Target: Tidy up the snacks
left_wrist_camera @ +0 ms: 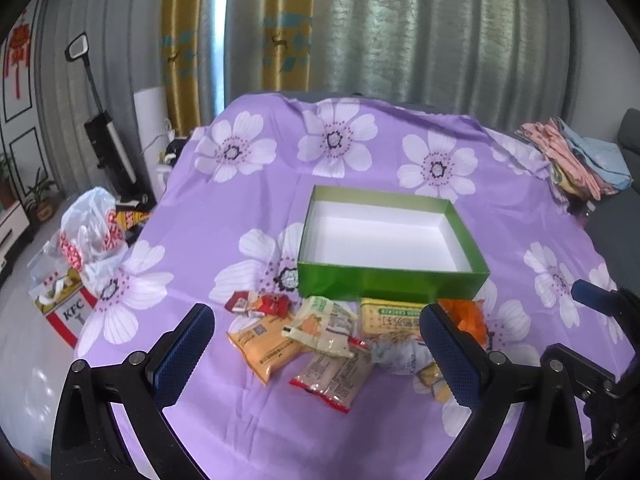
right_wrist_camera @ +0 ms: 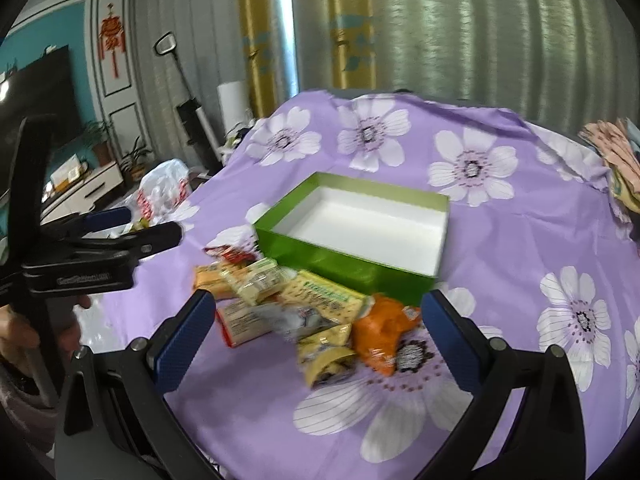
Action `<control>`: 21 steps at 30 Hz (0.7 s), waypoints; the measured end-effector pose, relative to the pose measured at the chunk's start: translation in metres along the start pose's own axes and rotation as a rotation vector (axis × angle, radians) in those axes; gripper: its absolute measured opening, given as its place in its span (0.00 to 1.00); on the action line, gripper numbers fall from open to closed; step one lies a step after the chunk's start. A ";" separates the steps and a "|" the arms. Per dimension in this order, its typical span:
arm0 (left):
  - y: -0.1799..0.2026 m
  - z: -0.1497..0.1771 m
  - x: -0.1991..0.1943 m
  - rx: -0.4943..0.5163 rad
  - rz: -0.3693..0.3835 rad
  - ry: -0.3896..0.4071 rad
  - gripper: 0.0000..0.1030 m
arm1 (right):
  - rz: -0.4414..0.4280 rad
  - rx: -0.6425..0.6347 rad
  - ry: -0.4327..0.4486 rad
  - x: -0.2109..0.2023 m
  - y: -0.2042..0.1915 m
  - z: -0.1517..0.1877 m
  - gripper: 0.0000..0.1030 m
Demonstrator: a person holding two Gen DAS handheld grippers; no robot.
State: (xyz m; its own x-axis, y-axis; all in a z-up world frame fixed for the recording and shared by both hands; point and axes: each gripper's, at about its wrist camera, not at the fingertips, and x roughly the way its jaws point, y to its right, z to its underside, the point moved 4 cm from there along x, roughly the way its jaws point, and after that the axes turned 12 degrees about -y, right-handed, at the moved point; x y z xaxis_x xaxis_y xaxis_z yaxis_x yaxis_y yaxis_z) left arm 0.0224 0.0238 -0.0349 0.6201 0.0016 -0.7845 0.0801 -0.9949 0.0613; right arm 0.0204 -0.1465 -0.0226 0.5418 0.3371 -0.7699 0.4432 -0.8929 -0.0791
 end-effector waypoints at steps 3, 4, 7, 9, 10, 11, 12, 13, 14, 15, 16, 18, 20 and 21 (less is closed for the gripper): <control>-0.001 0.003 0.006 -0.004 0.004 -0.015 0.99 | -0.033 0.007 -0.009 0.002 -0.006 0.001 1.00; -0.001 0.004 0.005 -0.003 0.005 -0.016 0.99 | -0.026 0.011 -0.014 0.004 -0.007 0.001 1.00; 0.000 0.005 0.005 0.011 0.007 -0.015 0.99 | -0.010 0.000 -0.011 0.005 -0.012 0.005 1.00; 0.000 0.004 0.003 0.014 0.012 -0.013 0.99 | -0.003 -0.008 -0.015 0.006 -0.013 0.005 1.00; 0.000 0.004 0.003 0.015 0.014 -0.013 0.99 | 0.003 -0.010 -0.012 0.006 -0.014 0.004 1.00; 0.001 0.004 0.003 0.019 0.020 -0.013 0.99 | 0.009 -0.009 -0.013 0.006 -0.014 0.003 1.00; 0.001 0.004 0.003 0.021 0.022 -0.012 0.99 | 0.012 -0.010 -0.016 0.007 -0.015 0.002 1.00; 0.001 0.005 0.003 0.022 0.023 -0.011 0.99 | 0.013 -0.011 -0.018 0.008 -0.015 0.001 1.00; 0.002 0.005 0.004 0.025 0.026 -0.010 0.99 | 0.014 -0.009 -0.018 0.008 -0.016 0.001 1.00; 0.002 0.005 0.004 0.029 0.029 -0.009 0.99 | 0.011 -0.013 -0.021 0.008 -0.015 0.002 1.00; 0.002 0.006 0.004 0.030 0.029 -0.009 0.99 | 0.010 -0.015 -0.026 0.008 -0.014 -0.001 1.00; 0.003 0.006 0.006 0.035 0.036 -0.013 0.99 | 0.012 -0.018 -0.031 0.010 -0.016 0.000 1.00; 0.004 0.007 0.007 0.038 0.039 -0.014 0.99 | 0.010 -0.015 -0.034 0.011 -0.016 0.001 1.00; 0.005 0.007 0.007 0.040 0.041 -0.014 0.99 | 0.011 -0.014 -0.034 0.011 -0.017 0.000 1.00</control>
State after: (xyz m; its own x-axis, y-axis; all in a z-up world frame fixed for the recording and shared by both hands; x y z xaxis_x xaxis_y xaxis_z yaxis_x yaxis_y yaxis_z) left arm 0.0219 0.0179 -0.0447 0.6109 -0.0405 -0.7907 0.0232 -0.9973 0.0690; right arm 0.0186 -0.1281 -0.0300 0.5220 0.3167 -0.7920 0.4471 -0.8923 -0.0621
